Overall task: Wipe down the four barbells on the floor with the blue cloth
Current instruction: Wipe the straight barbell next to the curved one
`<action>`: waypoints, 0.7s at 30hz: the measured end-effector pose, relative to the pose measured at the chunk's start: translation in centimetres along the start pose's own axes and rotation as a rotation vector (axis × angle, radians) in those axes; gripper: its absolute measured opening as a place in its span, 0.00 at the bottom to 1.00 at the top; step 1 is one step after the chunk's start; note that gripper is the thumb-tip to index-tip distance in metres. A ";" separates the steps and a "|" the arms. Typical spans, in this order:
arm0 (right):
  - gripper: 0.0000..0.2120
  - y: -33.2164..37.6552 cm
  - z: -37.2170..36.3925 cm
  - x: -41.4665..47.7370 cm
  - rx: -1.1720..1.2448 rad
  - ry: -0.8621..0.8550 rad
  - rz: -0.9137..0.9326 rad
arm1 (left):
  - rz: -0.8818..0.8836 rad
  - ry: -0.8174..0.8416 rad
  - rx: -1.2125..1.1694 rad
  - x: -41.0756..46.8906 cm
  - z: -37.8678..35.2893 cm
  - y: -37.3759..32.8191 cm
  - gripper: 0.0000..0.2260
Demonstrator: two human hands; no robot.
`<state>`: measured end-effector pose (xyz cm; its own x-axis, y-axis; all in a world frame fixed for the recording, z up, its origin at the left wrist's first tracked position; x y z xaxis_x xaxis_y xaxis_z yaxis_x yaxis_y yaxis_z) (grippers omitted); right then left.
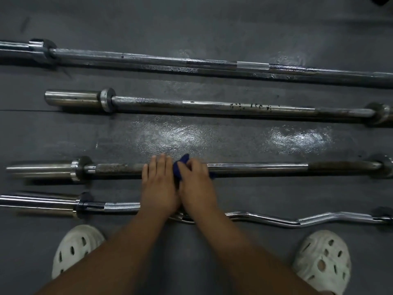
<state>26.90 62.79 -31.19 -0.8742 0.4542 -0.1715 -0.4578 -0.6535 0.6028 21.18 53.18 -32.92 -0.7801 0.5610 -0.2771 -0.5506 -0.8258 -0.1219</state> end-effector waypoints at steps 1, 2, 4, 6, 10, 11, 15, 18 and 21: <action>0.16 -0.6 0.5 0.3 -0.003 -0.006 0.001 | 0.001 0.005 0.007 0.0 0.1 0.0 0.39; 0.17 -1.8 1.3 0.4 0.005 -0.067 -0.051 | 0.005 0.024 0.018 0.1 0.1 -0.1 0.40; 0.15 -5.0 3.4 0.0 0.020 -0.236 -0.272 | 0.016 0.055 0.030 0.3 0.3 -0.3 0.43; 0.13 -6.7 4.6 -0.4 0.016 -0.300 -0.427 | 0.024 0.054 0.027 0.2 0.3 -0.4 0.44; 0.14 -3.0 2.4 -0.3 -0.034 -0.112 -0.128 | 0.029 0.033 0.020 -0.3 0.1 -0.5 0.44; 0.15 -2.7 2.0 -0.3 -0.048 -0.065 -0.042 | 0.029 0.025 0.026 -0.4 0.1 -0.5 0.44; 0.15 -6.9 4.3 -0.1 0.011 -0.277 -0.272 | -0.060 0.004 0.072 -1.1 -0.5 -1.5 0.44; 0.15 -7.5 4.7 -1.1 -0.027 -0.331 -0.322 | -0.095 -0.024 0.068 -1.6 -1.2 -2.6 0.45; 0.17 -5.6 3.6 -1.2 -0.040 -0.146 -0.116 | -0.157 -0.048 0.081 -2.2 -1.3 -3.0 0.44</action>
<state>31.04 68.08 -31.56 -0.7841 0.6086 -0.1214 -0.5625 -0.6143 0.5534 24.91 54.39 -33.19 -0.6950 0.6861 -0.2150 -0.6872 -0.7218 -0.0820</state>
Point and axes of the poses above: each hand's wrist, its own x-axis towards the middle knuckle, its own z-axis out of the back of the hand, y = z × x, the point moved 1 cm from there along x, towards the middle knuckle, and after that the axes turned 6 degrees about x, right-handed, at the moved point
